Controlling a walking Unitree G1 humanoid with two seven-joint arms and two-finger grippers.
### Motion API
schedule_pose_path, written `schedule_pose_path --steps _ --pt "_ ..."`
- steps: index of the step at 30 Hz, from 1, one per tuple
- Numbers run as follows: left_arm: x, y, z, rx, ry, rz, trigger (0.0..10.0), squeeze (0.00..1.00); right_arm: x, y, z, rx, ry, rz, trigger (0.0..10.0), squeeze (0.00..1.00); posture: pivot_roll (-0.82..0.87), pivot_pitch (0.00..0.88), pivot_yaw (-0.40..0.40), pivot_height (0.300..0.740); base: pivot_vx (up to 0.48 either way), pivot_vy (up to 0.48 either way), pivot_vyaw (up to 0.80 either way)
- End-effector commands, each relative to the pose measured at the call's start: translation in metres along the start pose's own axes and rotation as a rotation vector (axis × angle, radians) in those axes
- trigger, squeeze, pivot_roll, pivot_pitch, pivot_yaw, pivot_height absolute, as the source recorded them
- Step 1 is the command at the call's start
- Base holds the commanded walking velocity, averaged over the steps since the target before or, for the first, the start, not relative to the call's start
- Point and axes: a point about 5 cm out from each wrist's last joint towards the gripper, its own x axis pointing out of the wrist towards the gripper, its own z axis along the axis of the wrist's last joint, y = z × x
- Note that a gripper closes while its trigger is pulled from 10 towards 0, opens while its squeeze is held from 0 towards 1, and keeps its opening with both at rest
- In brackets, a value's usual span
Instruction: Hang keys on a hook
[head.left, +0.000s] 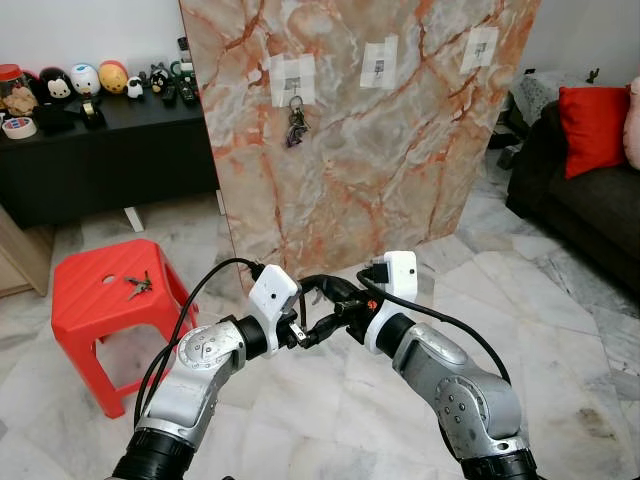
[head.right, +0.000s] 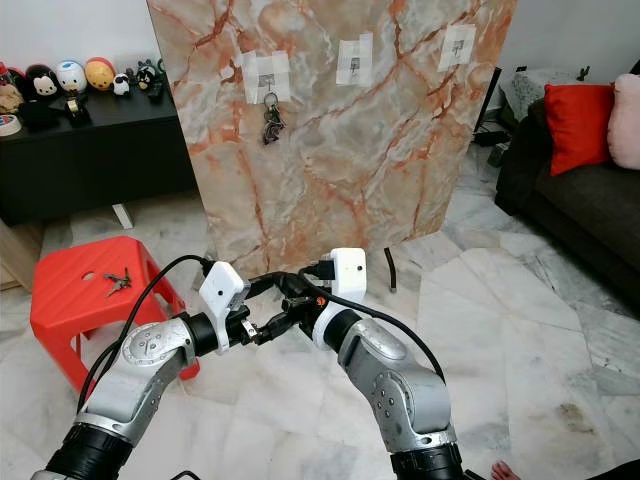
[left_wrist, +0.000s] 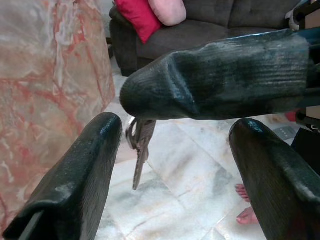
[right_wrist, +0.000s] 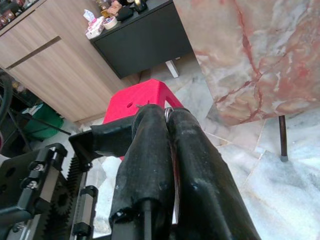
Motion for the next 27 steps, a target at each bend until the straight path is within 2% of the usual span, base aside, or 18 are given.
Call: schedule_pose_path --steps 1,2,3,4,5,7,8,10,13,17,18,19,20,21,22,27 --pt "0.0039 -0.0006 0.002 -0.021 -0.016 -0.016 7.5 0.0 -0.0023 0.0036 0.0021 -0.007 -0.007 0.016 10.0 0.0 0.07 0.036 -0.054 0.74 0.0 0.0 0.0" --pt "0.0042 -0.0007 0.0021 -0.031 -0.021 -0.016 4.2 0.0 -0.0024 0.004 0.0022 -0.007 -0.007 0.018 10.0 0.0 0.07 0.036 -0.054 0.74 0.0 0.0 0.0" --pt "0.0044 -0.0007 0.0022 -0.036 -0.023 -0.016 4.2 0.0 -0.0025 0.0042 0.0022 -0.007 -0.007 0.02 10.0 0.0 0.07 0.036 -0.054 0.74 0.0 0.0 0.0" --pt "0.0045 -0.0008 0.0022 -0.043 -0.025 -0.015 1.8 0.0 -0.0026 0.0043 0.0023 -0.007 -0.007 0.021 10.0 0.0 0.07 0.036 -0.054 0.74 0.0 0.0 0.0" --pt "0.0045 -0.0008 0.0022 -0.046 -0.026 -0.014 0.9 0.0 -0.0026 0.0044 0.0023 -0.006 -0.007 0.022 10.0 0.0 0.07 0.036 -0.054 0.74 0.0 0.0 0.0" --pt "0.0046 -0.0007 0.0022 -0.056 -0.031 -0.012 0.9 0.0 -0.0025 0.0046 0.0025 -0.006 -0.008 0.023 10.0 0.0 0.07 0.036 -0.054 0.74 0.0 0.0 0.0" --pt "0.0046 -0.0003 0.0024 -0.059 -0.034 -0.007 0.0 0.0 -0.0024 0.0045 0.0024 -0.006 -0.008 0.022 10.0 0.0 0.07 0.036 -0.054 0.74 0.0 0.0 0.0" --pt "0.0047 0.0006 0.003 -0.067 -0.043 0.001 0.0 0.0 -0.0024 0.0044 0.0022 -0.006 -0.008 0.022 10.0 0.0 0.07 0.036 -0.054 0.74 0.0 0.0 0.0" --pt "0.0042 0.0024 0.0047 -0.08 -0.056 0.008 0.4 0.0 -0.0022 0.0049 0.002 -0.003 -0.011 0.023 10.0 0.0 0.07 0.038 -0.052 0.74 0.0 0.0 0.0" --pt "0.0036 0.0031 0.003 -0.087 -0.051 0.013 1.9 0.0 -0.0021 0.0052 0.002 -0.001 -0.012 0.023 10.0 0.0 0.07 0.038 -0.052 0.74 0.0 0.0 0.0" --pt "0.0036 0.0031 0.0028 -0.088 -0.051 0.014 1.9 0.0 -0.0021 0.0052 0.002 -0.001 -0.012 0.023 10.0 0.0 0.07 0.038 -0.052 0.74 0.0 0.0 0.0" --pt "0.0035 0.0031 0.0023 -0.094 -0.053 0.02 3.8 0.0 -0.0023 0.0051 0.002 0.001 -0.014 0.022 10.0 0.0 0.07 0.038 -0.052 0.74 0.0 0.0 0.0" --pt "0.0035 0.0031 0.0023 -0.094 -0.053 0.02 3.8 0.0 -0.0023 0.0051 0.002 0.001 -0.014 0.022 10.0 0.0 0.07 0.038 -0.052 0.74 0.0 0.0 0.0" --pt "0.0031 0.0033 0.0014 -0.101 -0.054 0.025 5.1 0.0 -0.0024 0.0051 0.002 0.001 -0.014 0.021 10.0 0.0 0.07 0.038 -0.052 0.74 0.0 0.0 0.0" --pt "0.0024 0.0037 0.0002 -0.105 -0.052 0.029 7.8 0.0 -0.0025 0.0051 0.002 0.001 -0.014 0.022 10.0 0.0 0.07 0.038 -0.052 0.74 0.0 0.0 0.0" --pt "0.0004 0.006 0.0 -0.114 -0.056 0.045 8.5 0.0 -0.0024 0.0051 0.0021 -0.001 -0.015 0.022 10.0 0.0 0.07 0.038 -0.052 0.74 0.0 0.0 0.0"
